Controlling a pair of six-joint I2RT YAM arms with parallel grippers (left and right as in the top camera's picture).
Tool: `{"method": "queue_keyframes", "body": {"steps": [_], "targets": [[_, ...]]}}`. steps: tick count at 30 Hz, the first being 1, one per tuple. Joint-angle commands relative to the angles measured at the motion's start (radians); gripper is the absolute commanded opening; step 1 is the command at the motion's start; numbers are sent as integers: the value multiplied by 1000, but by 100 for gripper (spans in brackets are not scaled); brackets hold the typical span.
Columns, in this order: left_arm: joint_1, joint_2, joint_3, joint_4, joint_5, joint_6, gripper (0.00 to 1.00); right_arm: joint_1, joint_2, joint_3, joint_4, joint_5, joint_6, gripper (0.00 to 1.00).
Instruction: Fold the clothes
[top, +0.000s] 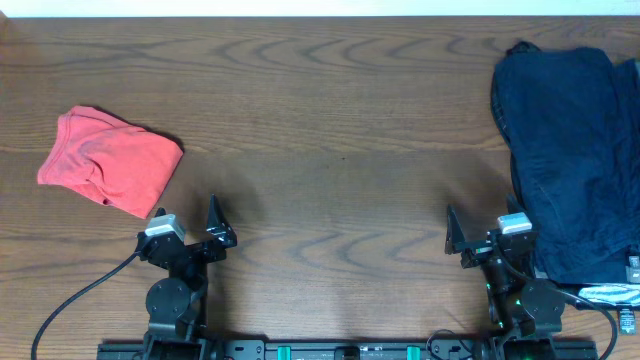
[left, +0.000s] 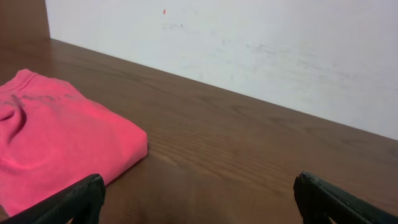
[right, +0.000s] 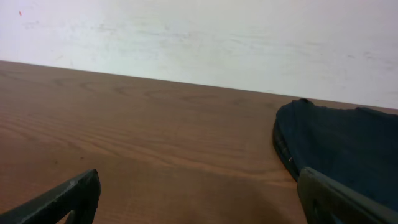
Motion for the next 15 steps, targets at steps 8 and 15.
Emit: {"method": "queue_keyframes", "body": {"steps": [8,15], "targets": [[7,-6,-34,-13,3,13,98,7,-6,-1,-3,-8,-8,99],[7,-6,-34,-13,3,13,98,7,-6,-1,-3,-8,-8,99]]}}
